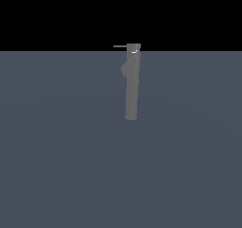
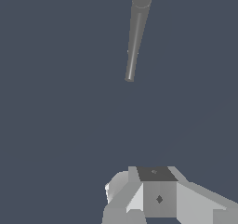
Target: Turn on the faucet by rotating a designated handle.
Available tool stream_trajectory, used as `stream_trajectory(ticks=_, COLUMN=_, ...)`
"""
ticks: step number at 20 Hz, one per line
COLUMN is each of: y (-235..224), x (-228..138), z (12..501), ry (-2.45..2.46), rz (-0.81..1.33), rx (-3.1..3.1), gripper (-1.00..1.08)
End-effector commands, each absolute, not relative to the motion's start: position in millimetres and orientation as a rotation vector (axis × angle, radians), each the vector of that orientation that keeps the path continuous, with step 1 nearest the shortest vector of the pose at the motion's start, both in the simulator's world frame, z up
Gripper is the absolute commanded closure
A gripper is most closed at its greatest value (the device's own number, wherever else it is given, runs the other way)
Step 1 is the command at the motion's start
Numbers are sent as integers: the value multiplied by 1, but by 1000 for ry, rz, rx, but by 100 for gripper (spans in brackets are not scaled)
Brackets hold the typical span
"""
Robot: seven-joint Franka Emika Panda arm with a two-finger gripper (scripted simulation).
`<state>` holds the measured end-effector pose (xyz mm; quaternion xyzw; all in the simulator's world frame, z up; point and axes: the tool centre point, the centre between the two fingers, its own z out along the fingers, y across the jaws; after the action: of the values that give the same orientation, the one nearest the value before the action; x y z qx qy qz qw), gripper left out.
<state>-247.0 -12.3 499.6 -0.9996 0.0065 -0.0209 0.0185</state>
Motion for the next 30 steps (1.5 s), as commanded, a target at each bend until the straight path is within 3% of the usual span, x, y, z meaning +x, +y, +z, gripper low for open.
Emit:
stream_trajectory(ticks=1, y=-12, x=-247, z=500, ry=20, rz=-65, rx=-3104, gripper=108)
stream_trajectory(ticks=13, y=-9, x=-214, z=481, ry=42, rz=-59, rx=-3107, gripper=108)
stream_trajectory(ticks=30, y=0, x=-89, z=411, ry=123, rz=-37, rx=-3117, gripper=108)
